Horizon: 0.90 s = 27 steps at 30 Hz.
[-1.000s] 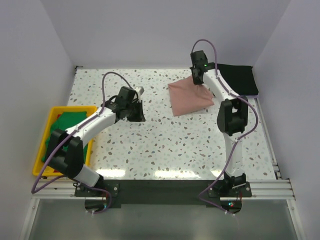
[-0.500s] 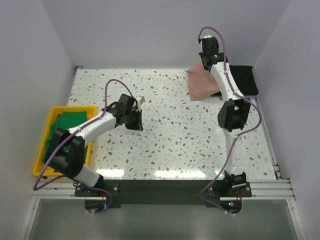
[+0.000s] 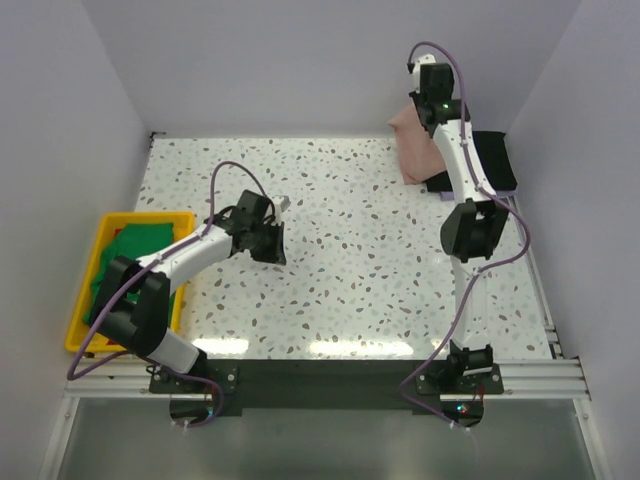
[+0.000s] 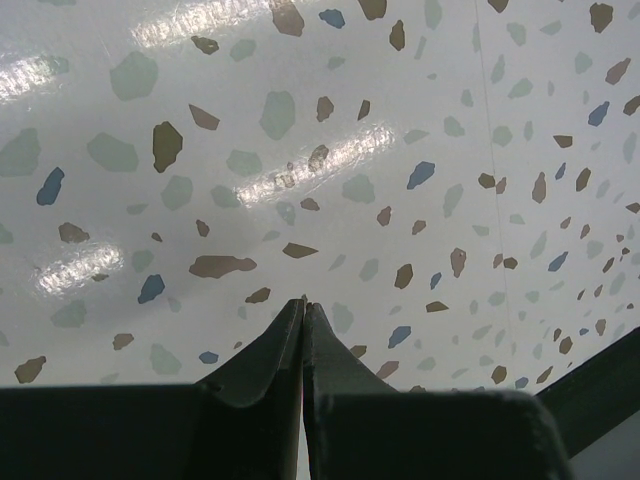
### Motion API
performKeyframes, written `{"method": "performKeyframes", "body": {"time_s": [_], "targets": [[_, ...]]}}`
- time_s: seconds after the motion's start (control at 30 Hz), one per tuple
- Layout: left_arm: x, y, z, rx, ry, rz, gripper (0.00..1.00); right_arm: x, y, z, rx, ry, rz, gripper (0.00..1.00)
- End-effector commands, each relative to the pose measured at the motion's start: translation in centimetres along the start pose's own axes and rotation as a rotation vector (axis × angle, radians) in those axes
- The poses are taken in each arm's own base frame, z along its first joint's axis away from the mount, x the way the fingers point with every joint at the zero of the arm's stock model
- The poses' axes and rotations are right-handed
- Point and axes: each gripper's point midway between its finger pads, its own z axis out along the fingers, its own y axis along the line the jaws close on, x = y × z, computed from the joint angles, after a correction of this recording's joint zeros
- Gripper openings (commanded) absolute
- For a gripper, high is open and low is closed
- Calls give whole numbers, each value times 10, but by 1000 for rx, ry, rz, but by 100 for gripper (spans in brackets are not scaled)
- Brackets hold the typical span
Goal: Fold and stack the t-shirts
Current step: Neatly place the folded tshirt to the corner
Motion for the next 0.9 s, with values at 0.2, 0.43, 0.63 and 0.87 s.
{"method": "performKeyframes", "body": {"time_s": [0.2,0.43,0.63,0.87], "targets": [[-5,-3,1,31,-22,28,7,-43,-55,-47,44,-140,60,0],[-3,-2,3,31,-12,25,7,-37,-75,-59,45,-141,96,0],[-2,-1,5,30,-7,23,7,-33,-91,-59,33,-154,161,0],[1,0,8,26,6,19,7,-17,-91,-36,22,-120,174,0]]}}
